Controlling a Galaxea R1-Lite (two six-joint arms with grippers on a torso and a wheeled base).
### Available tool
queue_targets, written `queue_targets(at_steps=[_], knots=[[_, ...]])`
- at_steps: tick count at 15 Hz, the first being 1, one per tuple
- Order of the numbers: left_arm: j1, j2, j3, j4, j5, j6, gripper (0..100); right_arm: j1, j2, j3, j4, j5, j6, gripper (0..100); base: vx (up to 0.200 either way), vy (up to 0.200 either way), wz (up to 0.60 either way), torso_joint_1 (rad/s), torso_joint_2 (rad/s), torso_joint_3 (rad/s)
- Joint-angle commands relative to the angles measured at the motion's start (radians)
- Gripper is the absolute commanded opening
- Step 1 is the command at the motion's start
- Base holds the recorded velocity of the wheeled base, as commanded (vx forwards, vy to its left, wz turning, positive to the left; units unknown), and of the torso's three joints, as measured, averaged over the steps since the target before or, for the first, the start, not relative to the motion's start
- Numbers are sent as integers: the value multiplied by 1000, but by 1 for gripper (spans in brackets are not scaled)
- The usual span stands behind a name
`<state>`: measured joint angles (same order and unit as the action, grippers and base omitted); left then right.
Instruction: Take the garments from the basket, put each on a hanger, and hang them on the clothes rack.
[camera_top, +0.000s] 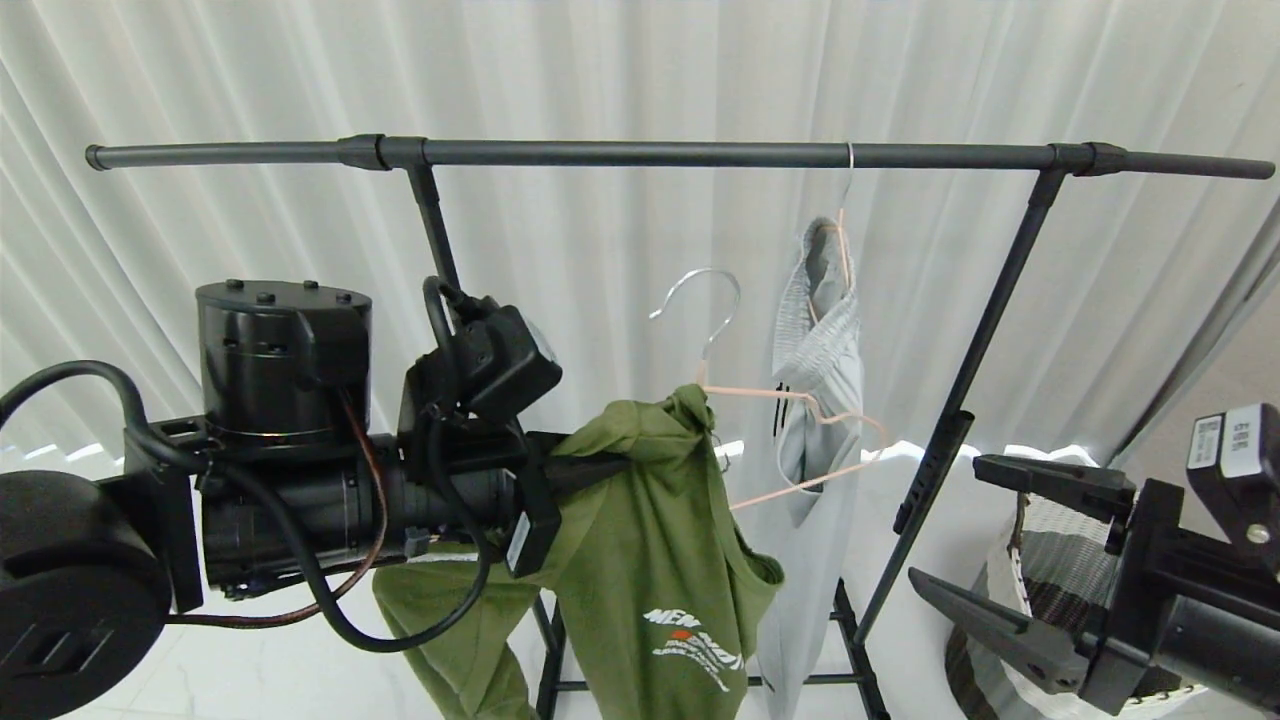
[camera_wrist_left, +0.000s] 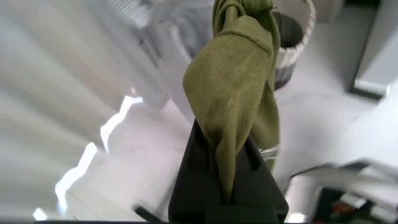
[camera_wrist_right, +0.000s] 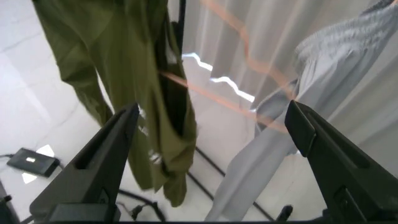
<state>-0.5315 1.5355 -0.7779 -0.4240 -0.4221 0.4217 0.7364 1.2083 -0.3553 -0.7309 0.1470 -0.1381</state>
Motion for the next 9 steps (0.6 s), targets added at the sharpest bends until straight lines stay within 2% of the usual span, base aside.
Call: queue_targets(at_steps=[1, 3, 5, 6, 7, 9], knots=[[-15, -35, -9, -1, 37, -44, 0, 9, 7, 3, 31, 2, 20, 100, 0, 0, 0, 0, 0, 0], [-13, -60, 2, -1, 46, -57, 0, 20, 13, 1, 100, -1, 117, 100, 0, 0, 0, 0, 0, 0], [-13, -81, 3, -1, 45, -58, 0, 26, 36, -8, 168, -10, 261, 100, 0, 0, 0, 0, 0, 0], [-13, -84, 5, -1, 45, -58, 0, 26, 48, -10, 169, -17, 284, 100, 0, 0, 0, 0, 0, 0], [-13, -94, 5, -1, 43, -58, 0, 29, 122, -39, 168, -80, 373, 100, 0, 0, 0, 0, 0, 0], [-13, -101, -3, -1, 43, -58, 0, 55, 224, -111, 165, -156, 494, 100, 0, 0, 0, 0, 0, 0]])
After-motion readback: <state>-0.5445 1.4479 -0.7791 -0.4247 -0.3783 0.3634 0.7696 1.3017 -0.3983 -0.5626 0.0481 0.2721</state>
